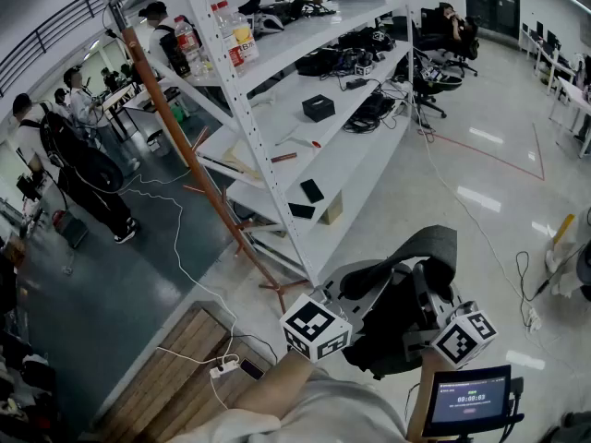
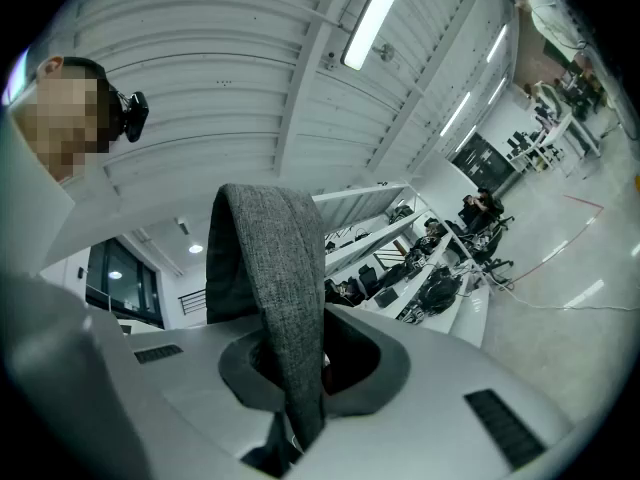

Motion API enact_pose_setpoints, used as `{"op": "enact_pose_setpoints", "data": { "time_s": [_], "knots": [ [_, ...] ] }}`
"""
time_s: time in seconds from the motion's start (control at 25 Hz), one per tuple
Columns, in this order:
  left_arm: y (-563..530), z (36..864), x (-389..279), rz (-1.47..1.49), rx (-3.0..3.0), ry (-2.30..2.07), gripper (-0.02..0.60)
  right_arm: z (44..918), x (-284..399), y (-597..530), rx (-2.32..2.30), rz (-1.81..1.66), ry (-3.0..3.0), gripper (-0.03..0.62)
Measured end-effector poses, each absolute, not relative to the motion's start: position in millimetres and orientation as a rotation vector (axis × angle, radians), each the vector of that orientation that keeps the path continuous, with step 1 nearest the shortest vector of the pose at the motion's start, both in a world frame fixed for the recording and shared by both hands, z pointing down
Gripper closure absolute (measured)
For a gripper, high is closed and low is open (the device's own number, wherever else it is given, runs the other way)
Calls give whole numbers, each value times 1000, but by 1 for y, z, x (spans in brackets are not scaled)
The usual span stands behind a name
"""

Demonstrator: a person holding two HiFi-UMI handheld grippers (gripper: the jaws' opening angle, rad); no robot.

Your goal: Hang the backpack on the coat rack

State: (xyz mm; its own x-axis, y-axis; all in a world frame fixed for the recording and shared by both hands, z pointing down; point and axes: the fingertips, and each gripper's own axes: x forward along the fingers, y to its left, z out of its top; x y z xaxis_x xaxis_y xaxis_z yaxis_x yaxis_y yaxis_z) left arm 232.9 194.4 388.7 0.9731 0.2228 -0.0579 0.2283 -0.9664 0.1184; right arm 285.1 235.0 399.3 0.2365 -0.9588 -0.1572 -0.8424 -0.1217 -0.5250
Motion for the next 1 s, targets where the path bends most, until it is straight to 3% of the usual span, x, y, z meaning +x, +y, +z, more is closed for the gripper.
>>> {"op": "enact_pose_setpoints", "data": {
  "time_s": [1.0],
  "knots": [
    [-177,360,10,-320,2953,-445,548,376,95,-161,-1551,-468,2185,556]
  ]
}}
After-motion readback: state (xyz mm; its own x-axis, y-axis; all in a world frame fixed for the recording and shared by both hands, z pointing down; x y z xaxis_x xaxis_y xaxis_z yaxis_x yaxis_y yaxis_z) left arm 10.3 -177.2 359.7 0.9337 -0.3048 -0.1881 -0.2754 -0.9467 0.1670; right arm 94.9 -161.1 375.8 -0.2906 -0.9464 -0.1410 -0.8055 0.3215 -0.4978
